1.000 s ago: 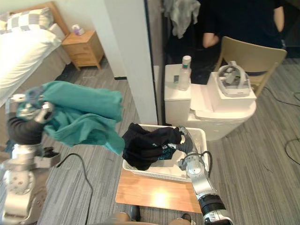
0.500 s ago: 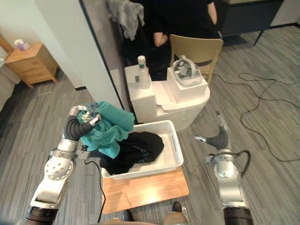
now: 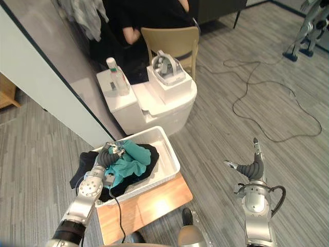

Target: Tidy the bed and pick cloth on bed and put in laundry

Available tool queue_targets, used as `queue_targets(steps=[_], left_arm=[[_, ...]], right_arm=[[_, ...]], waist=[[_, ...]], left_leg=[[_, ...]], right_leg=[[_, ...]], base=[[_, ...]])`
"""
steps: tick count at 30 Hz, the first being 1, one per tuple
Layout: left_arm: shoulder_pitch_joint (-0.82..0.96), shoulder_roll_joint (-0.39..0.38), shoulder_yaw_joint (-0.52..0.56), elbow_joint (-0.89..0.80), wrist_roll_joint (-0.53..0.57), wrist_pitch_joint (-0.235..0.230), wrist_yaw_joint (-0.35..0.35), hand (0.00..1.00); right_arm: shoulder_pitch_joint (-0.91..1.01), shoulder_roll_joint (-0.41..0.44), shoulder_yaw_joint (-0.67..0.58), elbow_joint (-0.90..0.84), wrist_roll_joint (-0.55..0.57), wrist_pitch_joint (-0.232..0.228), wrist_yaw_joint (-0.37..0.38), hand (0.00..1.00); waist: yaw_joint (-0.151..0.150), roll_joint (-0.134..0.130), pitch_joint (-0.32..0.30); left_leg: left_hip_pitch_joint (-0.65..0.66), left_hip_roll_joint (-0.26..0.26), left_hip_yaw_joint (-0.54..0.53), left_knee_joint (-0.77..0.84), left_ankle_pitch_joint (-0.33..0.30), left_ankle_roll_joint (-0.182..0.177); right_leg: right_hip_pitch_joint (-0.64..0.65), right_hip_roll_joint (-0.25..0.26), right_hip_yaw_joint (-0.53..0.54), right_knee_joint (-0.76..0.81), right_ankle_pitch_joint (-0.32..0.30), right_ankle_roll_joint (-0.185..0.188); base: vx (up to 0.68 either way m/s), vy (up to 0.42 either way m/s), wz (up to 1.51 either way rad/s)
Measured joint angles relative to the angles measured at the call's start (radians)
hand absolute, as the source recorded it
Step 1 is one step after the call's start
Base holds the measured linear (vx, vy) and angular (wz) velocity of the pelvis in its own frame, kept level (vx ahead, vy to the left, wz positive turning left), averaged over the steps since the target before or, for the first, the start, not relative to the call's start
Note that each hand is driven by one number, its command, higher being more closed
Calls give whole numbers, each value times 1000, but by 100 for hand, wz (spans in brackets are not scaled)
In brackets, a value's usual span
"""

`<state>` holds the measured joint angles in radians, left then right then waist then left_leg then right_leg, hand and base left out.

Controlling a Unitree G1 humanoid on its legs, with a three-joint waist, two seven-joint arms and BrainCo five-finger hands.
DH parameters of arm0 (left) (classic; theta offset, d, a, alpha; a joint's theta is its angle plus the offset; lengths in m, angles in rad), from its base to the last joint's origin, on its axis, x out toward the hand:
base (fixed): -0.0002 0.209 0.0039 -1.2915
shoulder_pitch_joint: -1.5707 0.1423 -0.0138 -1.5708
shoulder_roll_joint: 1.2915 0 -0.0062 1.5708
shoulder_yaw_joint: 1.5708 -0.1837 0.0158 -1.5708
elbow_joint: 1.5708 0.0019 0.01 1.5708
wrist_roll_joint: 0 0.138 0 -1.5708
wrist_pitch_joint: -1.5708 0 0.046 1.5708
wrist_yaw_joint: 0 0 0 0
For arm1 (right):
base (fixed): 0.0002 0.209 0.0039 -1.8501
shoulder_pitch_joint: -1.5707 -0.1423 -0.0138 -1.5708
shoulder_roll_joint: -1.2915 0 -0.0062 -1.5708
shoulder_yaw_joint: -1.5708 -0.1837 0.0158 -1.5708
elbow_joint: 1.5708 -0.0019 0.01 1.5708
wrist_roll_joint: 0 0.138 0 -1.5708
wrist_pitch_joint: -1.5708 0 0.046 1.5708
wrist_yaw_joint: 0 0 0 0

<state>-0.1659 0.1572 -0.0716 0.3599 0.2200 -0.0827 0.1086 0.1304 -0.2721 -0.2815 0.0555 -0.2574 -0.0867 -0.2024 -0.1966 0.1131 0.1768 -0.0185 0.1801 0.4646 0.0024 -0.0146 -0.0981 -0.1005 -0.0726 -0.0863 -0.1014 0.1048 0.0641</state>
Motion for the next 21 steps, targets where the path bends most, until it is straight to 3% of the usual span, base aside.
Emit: queue_targets(steps=[9,14,16,18,21], left_arm=[[-332,-13,70,405,31,60,126,0],[-349,-64,80,415,-55,58,144,0],[-337,-69,76,398,-97,57,147,0],[-267,-70,61,279,-172,53,148,0],[-101,-68,36,-12,-274,-3,146,0]], right_arm=[[-66,66,133,2,32,-3,-47,0],[-64,113,149,2,90,-9,-76,0],[-64,115,152,3,94,-9,-81,0],[-61,116,157,11,112,-9,-86,0],[-50,116,158,84,116,-9,-87,0]], waist=[[-40,-27,139],[-31,-32,149],[-27,-32,149],[-22,-32,149],[-4,-30,148]], left_leg=[[-98,3,120,-1,14,1],[-92,12,130,2,14,0],[-86,12,126,4,14,0],[-67,13,117,7,14,0],[-45,11,67,22,11,-1]], right_leg=[[-168,10,103,6,56,-1],[-166,17,94,7,61,-4],[-155,15,85,7,61,-3],[-128,13,71,7,60,-3],[-72,2,24,6,38,-3]], base=[[-35,-21,-34],[29,-28,-7],[25,-6,9],[20,2,18],[3,10,42]])
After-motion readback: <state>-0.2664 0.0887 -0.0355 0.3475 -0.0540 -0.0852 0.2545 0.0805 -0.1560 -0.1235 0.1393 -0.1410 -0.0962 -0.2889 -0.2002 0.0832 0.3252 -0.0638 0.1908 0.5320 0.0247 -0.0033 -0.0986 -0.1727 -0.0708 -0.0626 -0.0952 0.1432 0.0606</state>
